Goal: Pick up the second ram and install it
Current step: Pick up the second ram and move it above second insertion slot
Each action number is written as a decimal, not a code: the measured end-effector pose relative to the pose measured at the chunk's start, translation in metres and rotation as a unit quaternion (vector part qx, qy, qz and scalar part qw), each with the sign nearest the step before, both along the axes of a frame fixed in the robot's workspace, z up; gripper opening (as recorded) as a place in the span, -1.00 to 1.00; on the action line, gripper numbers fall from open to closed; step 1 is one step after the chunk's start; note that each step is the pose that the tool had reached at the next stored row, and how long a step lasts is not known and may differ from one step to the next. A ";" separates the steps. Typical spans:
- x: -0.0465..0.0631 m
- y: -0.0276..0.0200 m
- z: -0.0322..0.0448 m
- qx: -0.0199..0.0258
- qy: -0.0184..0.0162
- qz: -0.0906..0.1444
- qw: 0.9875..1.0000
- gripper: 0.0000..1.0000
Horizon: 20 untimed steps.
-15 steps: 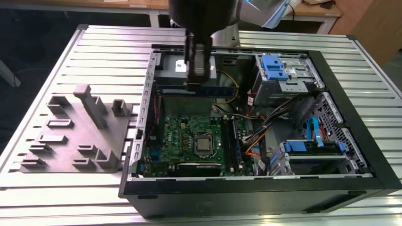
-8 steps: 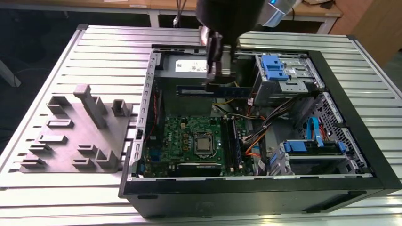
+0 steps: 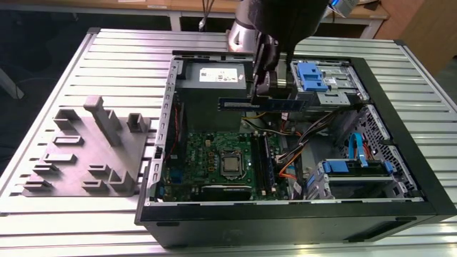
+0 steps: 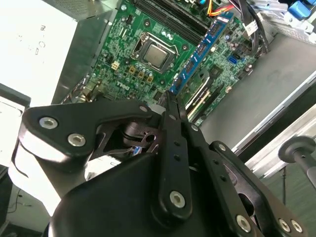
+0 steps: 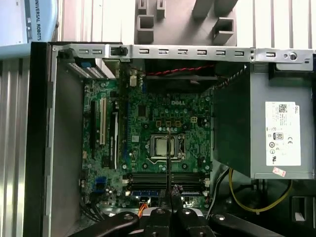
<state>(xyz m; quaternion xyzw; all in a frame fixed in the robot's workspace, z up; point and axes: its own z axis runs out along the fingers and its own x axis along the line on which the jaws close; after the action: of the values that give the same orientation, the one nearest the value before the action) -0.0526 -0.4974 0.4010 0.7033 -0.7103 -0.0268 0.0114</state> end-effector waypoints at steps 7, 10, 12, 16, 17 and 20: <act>0.000 0.0001 -0.0046 0.003 0.000 0.001 1.000 -0.84; 0.000 0.0001 -0.0088 0.004 0.000 0.001 1.000 -0.84; 0.000 0.0001 -0.0123 0.005 0.000 0.002 1.000 -0.84; 0.000 0.0000 -0.0188 0.007 0.000 0.003 1.000 -0.84; 0.000 0.0000 -0.0204 0.008 0.000 0.004 1.000 -0.84; 0.000 -0.0001 -0.0243 0.010 0.000 0.006 1.000 -0.84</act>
<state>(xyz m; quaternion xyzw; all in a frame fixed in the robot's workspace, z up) -0.0523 -0.4975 0.3767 0.7073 -0.7061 -0.0338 0.0041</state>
